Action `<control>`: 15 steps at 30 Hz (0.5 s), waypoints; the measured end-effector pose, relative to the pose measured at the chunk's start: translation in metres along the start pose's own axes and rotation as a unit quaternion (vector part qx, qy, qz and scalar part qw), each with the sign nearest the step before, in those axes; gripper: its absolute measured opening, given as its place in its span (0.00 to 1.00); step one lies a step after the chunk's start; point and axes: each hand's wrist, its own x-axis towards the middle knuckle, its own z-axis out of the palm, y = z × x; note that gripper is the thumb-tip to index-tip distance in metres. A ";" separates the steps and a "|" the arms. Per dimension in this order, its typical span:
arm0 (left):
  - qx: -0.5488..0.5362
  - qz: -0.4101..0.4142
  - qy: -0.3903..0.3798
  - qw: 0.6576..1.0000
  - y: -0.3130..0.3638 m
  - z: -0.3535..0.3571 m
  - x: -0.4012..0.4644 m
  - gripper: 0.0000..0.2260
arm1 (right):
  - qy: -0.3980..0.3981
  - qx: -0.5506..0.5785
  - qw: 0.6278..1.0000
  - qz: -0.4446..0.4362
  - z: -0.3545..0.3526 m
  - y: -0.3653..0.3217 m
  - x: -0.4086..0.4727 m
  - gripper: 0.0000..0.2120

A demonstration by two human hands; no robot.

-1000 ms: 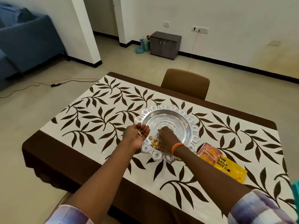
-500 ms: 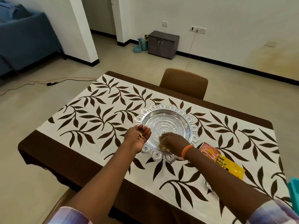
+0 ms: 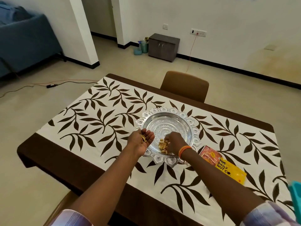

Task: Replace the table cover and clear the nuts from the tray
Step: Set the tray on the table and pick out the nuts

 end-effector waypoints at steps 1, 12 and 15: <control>-0.001 0.000 0.000 1.000 0.000 0.000 -0.001 0.16 | 0.021 0.021 1.000 -0.006 0.003 -0.001 0.001 0.13; -0.005 0.003 -0.005 1.000 0.002 -0.005 -0.003 0.15 | -0.111 -0.123 0.971 -0.172 0.007 -0.010 -0.008 0.29; -0.007 0.005 -0.002 1.000 0.002 -0.005 -0.002 0.16 | -0.058 -0.168 0.960 -0.215 0.006 -0.014 -0.011 0.18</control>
